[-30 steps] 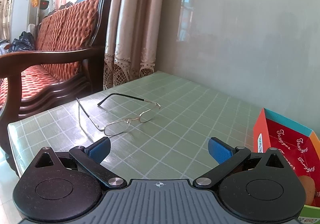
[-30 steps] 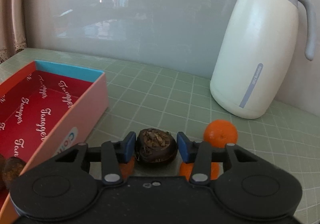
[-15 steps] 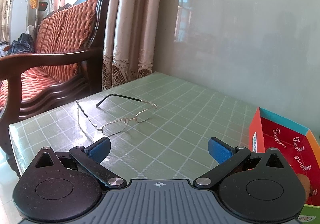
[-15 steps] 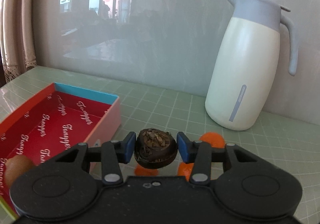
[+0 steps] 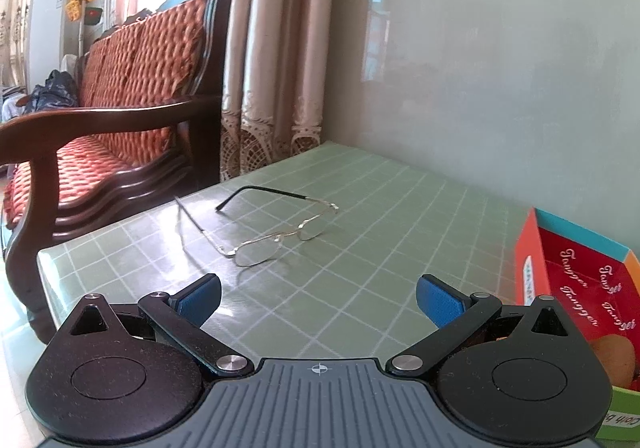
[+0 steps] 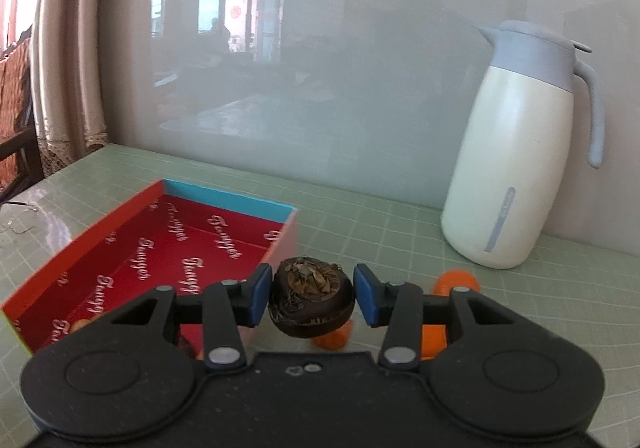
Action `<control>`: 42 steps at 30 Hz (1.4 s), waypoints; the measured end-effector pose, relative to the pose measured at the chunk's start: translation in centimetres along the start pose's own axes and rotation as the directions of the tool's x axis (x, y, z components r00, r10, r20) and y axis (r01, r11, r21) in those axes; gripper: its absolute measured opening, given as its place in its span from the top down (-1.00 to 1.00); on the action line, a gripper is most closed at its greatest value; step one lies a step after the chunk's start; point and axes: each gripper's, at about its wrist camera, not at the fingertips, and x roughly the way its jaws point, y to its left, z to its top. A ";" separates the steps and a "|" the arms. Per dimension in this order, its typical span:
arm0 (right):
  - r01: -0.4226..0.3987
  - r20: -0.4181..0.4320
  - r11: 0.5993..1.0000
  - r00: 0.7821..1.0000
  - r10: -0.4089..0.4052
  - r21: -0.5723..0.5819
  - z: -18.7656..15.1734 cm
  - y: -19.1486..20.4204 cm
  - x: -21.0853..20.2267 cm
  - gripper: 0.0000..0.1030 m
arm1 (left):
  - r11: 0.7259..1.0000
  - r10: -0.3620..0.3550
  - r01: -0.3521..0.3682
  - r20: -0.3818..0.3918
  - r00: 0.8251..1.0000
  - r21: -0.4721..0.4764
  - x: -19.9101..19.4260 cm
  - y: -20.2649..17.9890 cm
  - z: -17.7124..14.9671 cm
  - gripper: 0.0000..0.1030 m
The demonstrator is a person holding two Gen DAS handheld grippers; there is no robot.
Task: Organize fruits
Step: 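Carry the dried fruit with the right tool over the red box and release, then reach the left tool to the orange slice and close on it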
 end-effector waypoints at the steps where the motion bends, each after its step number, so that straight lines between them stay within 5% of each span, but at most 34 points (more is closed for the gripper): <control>1: -0.006 0.004 1.000 1.000 0.006 -0.004 0.0 0.4 -0.1 0.15 | 1.000 0.004 -0.004 -0.001 1.000 -0.002 0.0 0.3 0.0 -0.99; 18: -0.133 -0.009 0.988 0.991 0.132 -0.081 0.1 7.7 1.5 0.16 | 1.000 0.028 -0.028 -0.014 1.000 0.000 0.3 2.5 -0.2 -0.99; 26: -0.117 -0.045 0.988 0.993 0.113 -0.105 0.0 8.7 3.0 0.12 | 1.000 0.019 -0.018 -0.024 1.000 0.013 0.4 2.1 -0.3 -0.99; 42: 0.007 0.045 1.000 0.999 -0.008 0.017 0.1 1.4 -0.8 0.06 | 0.996 -0.070 0.071 -0.021 0.997 0.047 -1.0 -1.7 -0.3 -0.99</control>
